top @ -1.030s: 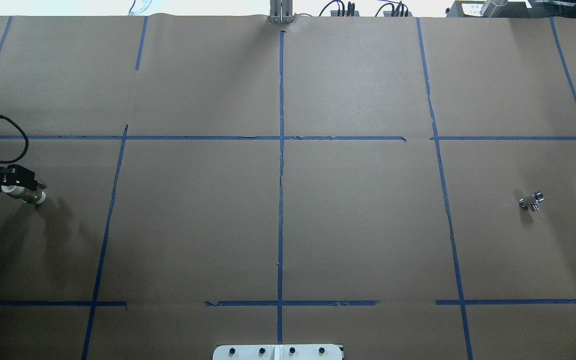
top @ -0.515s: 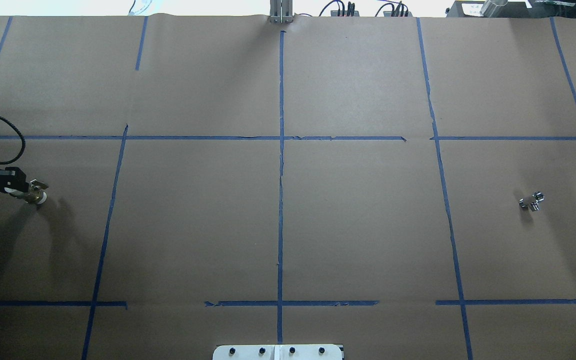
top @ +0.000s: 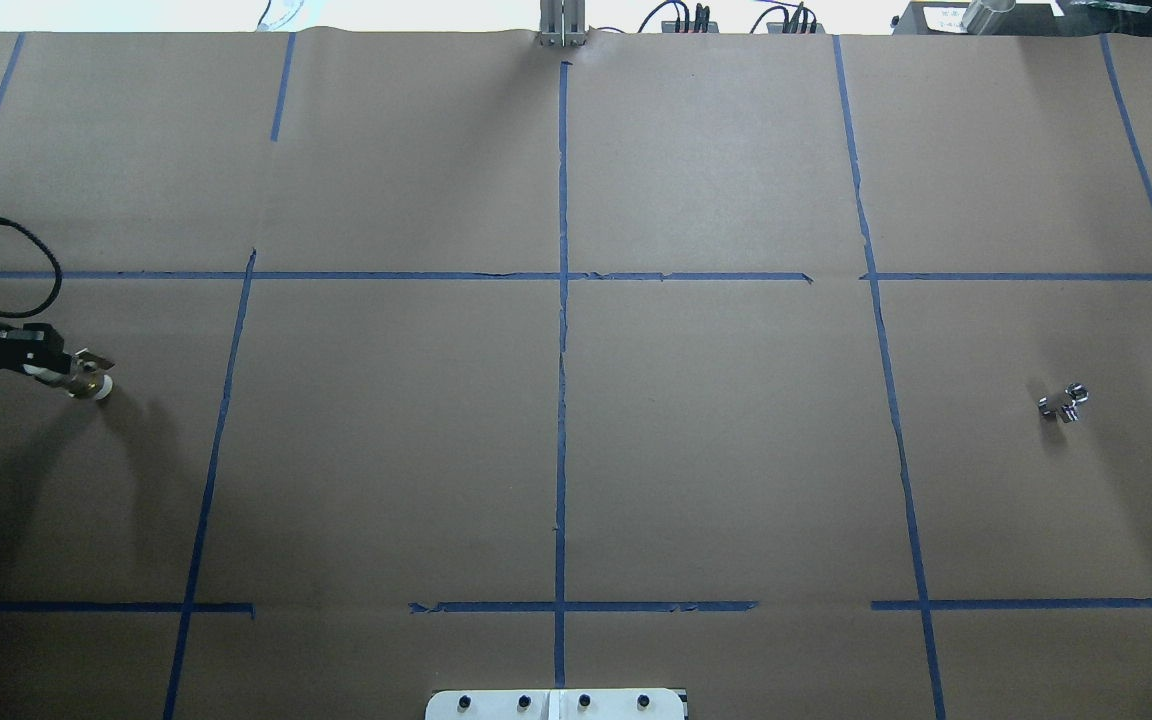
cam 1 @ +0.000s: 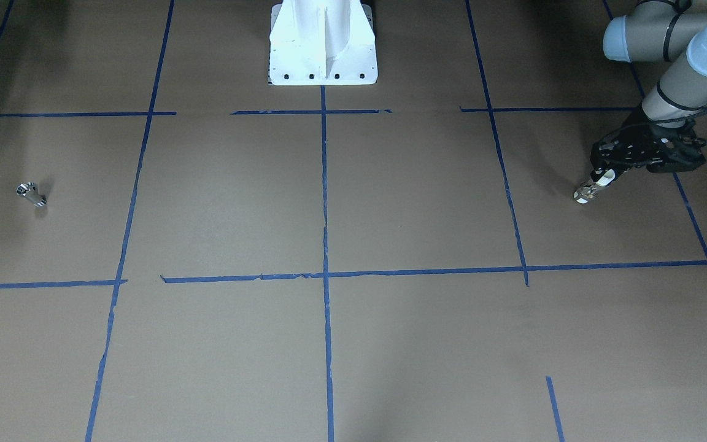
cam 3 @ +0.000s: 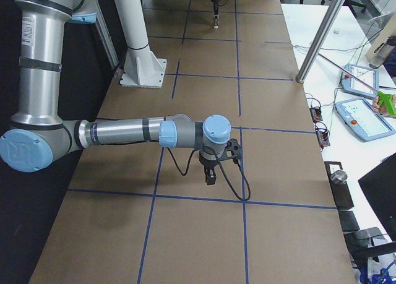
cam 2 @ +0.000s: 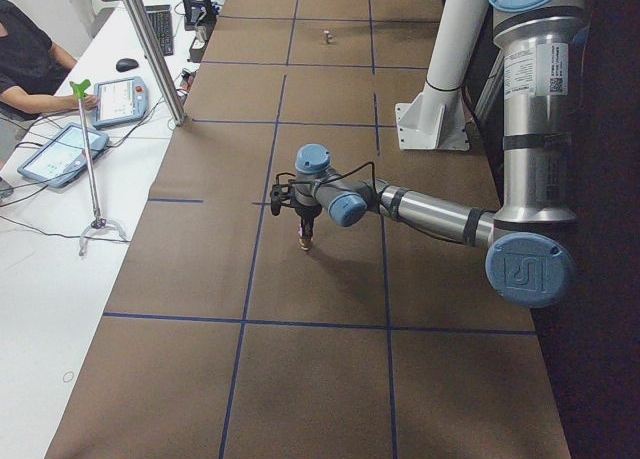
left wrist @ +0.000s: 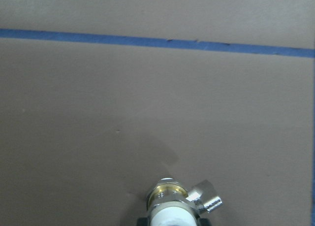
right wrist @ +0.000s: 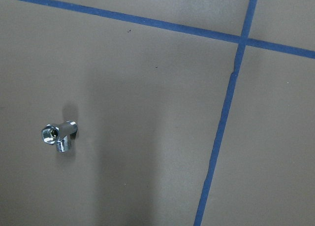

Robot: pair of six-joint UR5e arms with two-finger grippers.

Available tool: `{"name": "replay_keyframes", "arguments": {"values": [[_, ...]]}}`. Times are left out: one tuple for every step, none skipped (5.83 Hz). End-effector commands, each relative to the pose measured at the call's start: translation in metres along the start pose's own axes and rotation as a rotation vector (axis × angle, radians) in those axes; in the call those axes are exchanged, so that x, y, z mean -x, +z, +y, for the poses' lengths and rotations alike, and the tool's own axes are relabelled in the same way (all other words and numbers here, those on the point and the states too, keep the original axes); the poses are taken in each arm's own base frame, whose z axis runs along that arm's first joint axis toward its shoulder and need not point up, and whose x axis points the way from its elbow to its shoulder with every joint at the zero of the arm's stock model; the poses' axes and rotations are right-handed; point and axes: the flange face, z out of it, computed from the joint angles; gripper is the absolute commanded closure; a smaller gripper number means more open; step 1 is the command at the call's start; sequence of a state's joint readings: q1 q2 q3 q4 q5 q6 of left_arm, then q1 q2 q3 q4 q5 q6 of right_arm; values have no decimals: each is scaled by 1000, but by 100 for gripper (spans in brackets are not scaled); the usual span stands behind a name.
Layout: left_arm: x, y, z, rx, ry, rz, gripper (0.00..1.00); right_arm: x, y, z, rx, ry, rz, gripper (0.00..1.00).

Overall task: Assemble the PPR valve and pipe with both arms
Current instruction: 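Lift the white fitting with the left gripper and carry it to table center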

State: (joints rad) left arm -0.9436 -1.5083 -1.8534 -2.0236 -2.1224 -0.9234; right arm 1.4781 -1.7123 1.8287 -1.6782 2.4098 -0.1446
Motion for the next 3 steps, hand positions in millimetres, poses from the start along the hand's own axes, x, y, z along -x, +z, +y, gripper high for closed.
{"name": "replay_keyframes", "arguments": {"values": [[-90,-46,-27,-35,32,66,100,3,-3,-4,-8,-7,1,0],[-188,-53,-23,7,27,99,100,3,-3,-4,-8,-7,1,0],[-289,-49,2,101,2,56,100,3,-4,-5,-9,-8,1,0]]}}
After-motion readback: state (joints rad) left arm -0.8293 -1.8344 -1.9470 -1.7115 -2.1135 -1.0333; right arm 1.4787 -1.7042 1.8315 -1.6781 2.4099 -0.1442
